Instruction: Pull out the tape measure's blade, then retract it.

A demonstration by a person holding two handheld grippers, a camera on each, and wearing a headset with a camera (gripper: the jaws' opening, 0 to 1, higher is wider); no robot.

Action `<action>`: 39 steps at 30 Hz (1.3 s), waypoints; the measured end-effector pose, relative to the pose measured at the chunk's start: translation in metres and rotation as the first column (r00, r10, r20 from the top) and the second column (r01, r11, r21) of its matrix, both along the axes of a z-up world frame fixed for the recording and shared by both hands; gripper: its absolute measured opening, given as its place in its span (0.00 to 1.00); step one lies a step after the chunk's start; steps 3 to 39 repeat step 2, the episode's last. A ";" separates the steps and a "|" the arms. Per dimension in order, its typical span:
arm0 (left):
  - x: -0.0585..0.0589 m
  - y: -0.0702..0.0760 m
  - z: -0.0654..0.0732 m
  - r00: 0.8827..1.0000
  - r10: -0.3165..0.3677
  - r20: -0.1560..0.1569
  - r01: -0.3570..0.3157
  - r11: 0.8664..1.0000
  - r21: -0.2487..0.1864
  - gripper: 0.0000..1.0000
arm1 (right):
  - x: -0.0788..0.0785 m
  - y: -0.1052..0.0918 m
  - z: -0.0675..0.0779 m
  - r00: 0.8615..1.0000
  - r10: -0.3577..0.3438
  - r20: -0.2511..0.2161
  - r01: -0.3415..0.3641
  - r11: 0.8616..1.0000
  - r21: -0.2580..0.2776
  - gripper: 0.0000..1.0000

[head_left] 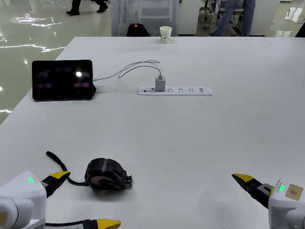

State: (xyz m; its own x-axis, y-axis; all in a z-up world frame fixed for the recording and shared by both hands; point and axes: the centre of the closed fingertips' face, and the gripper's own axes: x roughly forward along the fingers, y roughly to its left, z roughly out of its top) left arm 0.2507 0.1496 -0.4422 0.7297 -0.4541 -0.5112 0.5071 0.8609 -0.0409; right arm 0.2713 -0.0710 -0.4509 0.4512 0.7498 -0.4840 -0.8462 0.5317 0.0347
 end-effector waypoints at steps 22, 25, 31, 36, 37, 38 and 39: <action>0.000 0.000 0.000 1.000 -0.001 -0.002 0.001 1.000 -0.002 0.99 | 0.000 0.000 0.000 1.000 0.000 -0.001 0.000 1.000 -0.003 0.99; 0.000 0.000 0.000 1.000 -0.001 -0.002 0.001 1.000 -0.002 0.99 | 0.000 0.000 0.000 1.000 0.000 -0.001 0.000 1.000 -0.003 0.99; 0.000 0.000 0.000 1.000 -0.001 -0.002 0.001 1.000 -0.002 0.99 | 0.000 0.000 0.000 1.000 0.000 -0.001 0.000 1.000 -0.003 0.99; 0.000 0.000 0.000 1.000 -0.001 -0.002 0.001 1.000 -0.002 0.99 | 0.000 0.000 0.000 1.000 0.000 -0.001 0.000 1.000 -0.003 0.99; 0.000 0.000 0.000 1.000 -0.001 -0.002 0.001 1.000 -0.002 0.99 | 0.000 0.000 0.000 1.000 0.000 -0.001 0.000 1.000 -0.003 0.99; 0.000 0.000 0.000 1.000 -0.001 -0.002 0.001 1.000 -0.002 0.99 | 0.000 0.000 0.000 1.000 0.000 -0.001 0.000 1.000 -0.003 0.99; 0.000 0.000 0.000 1.000 -0.001 -0.002 0.001 1.000 -0.002 0.99 | 0.000 0.000 0.000 1.000 0.000 -0.001 0.000 1.000 -0.003 0.99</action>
